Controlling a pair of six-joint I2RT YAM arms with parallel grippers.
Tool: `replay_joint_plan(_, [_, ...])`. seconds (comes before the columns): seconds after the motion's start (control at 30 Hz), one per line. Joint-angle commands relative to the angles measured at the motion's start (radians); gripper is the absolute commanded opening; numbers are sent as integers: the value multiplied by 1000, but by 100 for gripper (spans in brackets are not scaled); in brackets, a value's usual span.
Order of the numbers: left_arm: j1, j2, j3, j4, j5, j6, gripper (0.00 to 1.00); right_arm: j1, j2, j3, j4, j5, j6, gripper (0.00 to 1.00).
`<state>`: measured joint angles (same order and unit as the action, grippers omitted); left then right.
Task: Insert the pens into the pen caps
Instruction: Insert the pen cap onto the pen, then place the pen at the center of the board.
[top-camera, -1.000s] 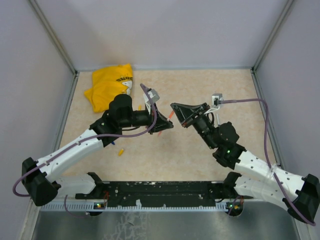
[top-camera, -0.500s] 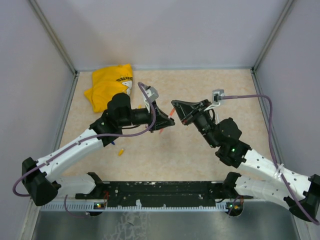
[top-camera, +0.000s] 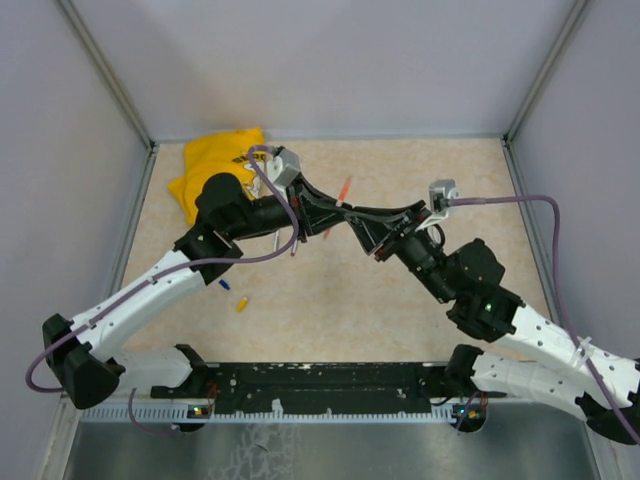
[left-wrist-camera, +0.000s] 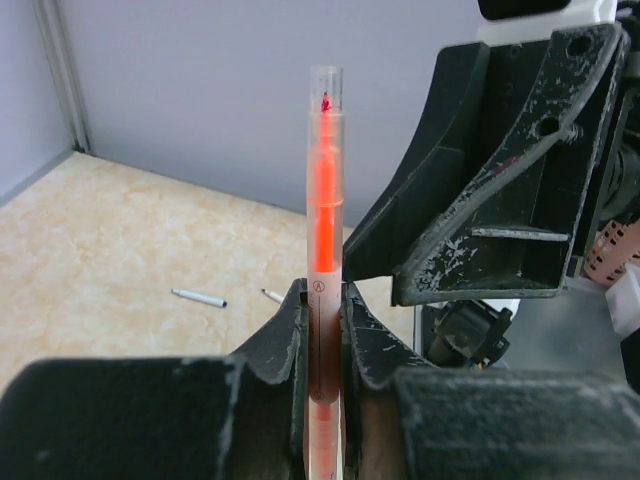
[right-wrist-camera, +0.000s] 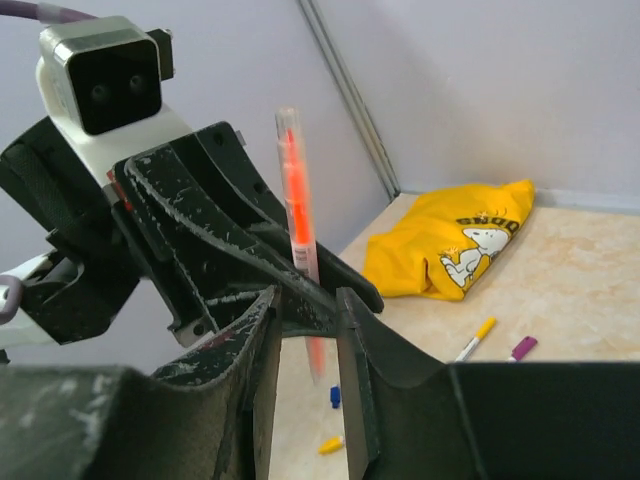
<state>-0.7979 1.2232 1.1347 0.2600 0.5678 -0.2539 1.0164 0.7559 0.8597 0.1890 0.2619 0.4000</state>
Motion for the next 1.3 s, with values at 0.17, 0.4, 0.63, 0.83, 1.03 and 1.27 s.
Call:
replay_joint_plan(0.17, [9, -19, 2, 43, -41, 19, 0, 12, -96, -103, 119, -11, -73, 32])
replay_joint_plan(0.4, [8, -48, -51, -59, -158, 35, 0, 11, -119, -168, -15, 93, -100, 46])
replay_joint_plan(0.63, [17, -37, -80, -214, -397, 18, 0, 11, -129, -271, -137, 201, -53, 51])
replay_joint_plan(0.83, [51, 41, -75, -324, -502, -14, 0, 9, -88, -320, -236, 293, 56, 52])
replay_joint_plan(1.03, [83, 166, -47, -390, -546, -51, 0, -16, 11, -319, -354, 340, 191, 52])
replay_joint_plan(1.27, [109, 377, 63, -518, -661, -109, 0, -25, 68, -323, -399, 322, 262, 53])
